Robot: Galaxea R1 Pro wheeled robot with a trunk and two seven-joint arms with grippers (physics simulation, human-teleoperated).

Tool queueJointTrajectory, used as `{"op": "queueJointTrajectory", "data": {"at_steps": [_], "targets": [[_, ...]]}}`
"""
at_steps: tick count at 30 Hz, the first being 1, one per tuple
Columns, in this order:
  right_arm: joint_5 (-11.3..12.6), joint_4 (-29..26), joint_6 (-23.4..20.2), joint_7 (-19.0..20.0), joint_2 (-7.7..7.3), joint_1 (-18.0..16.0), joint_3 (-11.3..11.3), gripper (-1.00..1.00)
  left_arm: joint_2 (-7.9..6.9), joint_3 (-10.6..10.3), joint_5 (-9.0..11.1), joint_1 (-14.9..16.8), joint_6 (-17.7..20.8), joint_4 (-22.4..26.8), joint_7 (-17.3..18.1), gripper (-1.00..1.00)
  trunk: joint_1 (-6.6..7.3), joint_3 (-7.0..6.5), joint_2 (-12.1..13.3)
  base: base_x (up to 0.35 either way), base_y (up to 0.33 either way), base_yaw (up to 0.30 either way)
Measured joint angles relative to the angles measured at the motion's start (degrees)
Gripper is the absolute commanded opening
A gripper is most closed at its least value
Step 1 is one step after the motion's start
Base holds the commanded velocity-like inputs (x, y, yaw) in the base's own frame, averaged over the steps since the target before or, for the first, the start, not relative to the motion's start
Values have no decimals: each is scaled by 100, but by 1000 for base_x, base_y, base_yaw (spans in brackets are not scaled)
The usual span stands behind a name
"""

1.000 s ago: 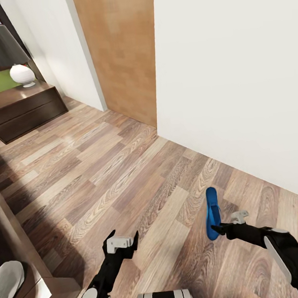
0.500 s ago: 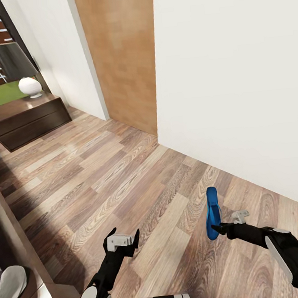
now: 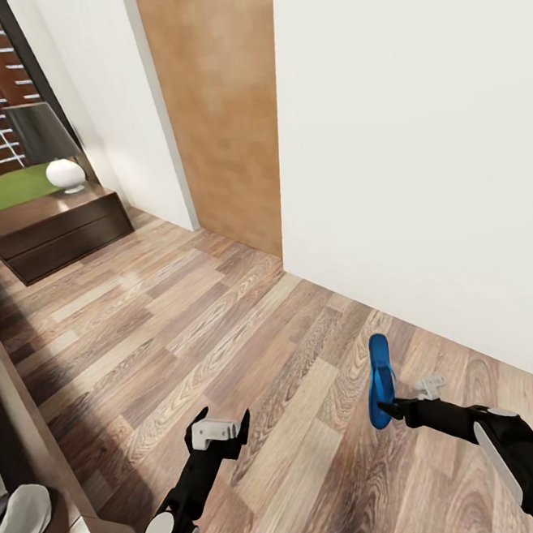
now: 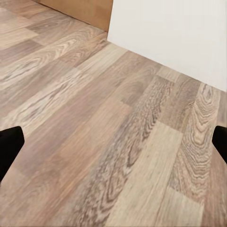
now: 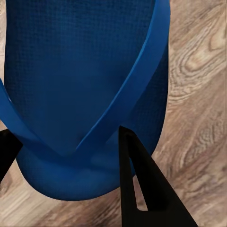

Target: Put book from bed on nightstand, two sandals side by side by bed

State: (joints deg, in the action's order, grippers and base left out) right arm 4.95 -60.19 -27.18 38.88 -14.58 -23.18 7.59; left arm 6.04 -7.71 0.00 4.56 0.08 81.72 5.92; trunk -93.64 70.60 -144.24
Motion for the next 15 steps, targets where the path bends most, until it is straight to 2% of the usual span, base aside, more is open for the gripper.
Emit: {"op": "queueJointTrajectory", "data": {"at_steps": [15], "targets": [[-5,0,-1,1,6,0,0,-100,0,-4,0,0,0,-25,0,100,39,-333,20,0,0,0]]}}
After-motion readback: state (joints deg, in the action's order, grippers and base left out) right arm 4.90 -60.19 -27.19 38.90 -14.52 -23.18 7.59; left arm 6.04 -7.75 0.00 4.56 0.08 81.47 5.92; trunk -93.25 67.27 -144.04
